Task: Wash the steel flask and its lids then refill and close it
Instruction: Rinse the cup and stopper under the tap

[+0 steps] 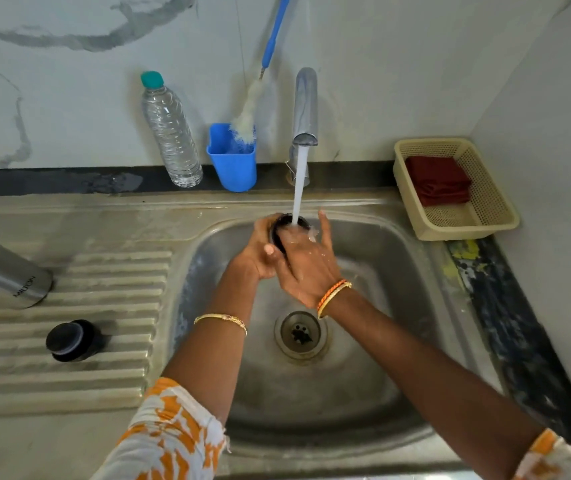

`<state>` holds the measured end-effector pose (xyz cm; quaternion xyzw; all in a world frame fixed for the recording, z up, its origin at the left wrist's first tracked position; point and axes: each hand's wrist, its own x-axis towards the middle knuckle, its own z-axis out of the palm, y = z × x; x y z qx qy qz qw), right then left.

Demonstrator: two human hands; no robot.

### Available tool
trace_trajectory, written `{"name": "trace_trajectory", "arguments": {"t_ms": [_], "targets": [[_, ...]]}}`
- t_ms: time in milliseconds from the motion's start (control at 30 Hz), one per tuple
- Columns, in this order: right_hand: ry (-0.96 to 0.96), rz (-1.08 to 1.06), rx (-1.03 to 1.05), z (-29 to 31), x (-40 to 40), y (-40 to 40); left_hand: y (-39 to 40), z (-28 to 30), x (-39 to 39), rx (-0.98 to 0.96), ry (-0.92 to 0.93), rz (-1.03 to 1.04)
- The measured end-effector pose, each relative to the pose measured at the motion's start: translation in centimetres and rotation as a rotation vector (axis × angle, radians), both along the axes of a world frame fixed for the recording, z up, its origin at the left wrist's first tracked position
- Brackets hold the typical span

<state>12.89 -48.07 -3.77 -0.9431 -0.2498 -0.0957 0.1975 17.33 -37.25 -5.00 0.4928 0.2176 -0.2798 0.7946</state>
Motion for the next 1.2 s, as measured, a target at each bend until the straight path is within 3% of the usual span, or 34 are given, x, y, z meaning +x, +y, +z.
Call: {"name": "trace_trajectory", "arguments": {"t_ms": [100, 200, 300, 400, 467, 567, 600, 700, 800, 1000, 1100, 1200], "targets": [[-0.027, 0.137, 0.074, -1.1, -1.1, -0.6, 1.4, 0.1, -0.1, 0.028, 0.021, -0.023], [-0.199, 0.242, -0.064, -2.0, -0.9, -2.5, 2.2, -0.9, -0.8, -0.004, 0.1, 0.001], [-0.315, 0.147, -0.185, -1.9, -0.4, -2.6, 2.3, -0.8, -1.2, -0.084, 0.104, 0.002], [-0.206, 0.079, -0.122, -2.1, -0.4, -1.5, 1.4, -0.3, -1.3, -0.101, 0.086, 0.019], [-0.009, 0.098, 0.115, -2.1, -0.1, -1.3, 0.9, -0.2, -1.6, -0.087, 0.095, 0.062], [0.63, -0.173, 0.927, 0.0, 1.1, -1.5, 0.7, -0.1, -2.4, -0.056, 0.086, -0.009], [0.784, -0.282, 1.106, 0.2, 1.8, -1.6, 0.7, -0.1, -2.6, -0.011, 0.078, -0.034], [1.115, -0.467, 1.409, -0.3, 3.7, -1.9, 0.2, -0.1, -3.4, 0.14, 0.057, -0.026], [1.3, -0.504, 1.587, -1.1, 4.0, -1.7, -0.1, 0.1, -3.9, 0.237, 0.017, 0.059], [1.613, -0.549, 1.501, -3.1, 4.1, -0.5, 0.6, 0.8, -5.0, 0.61, -0.32, 0.052], [1.65, -0.48, 1.345, -3.8, 4.2, -0.7, 2.0, 1.8, -4.3, 0.982, -0.411, -0.279], [1.532, -0.39, 1.055, -3.4, 4.0, -0.7, 2.0, 3.8, -2.2, 1.048, -0.442, -0.307]]}}
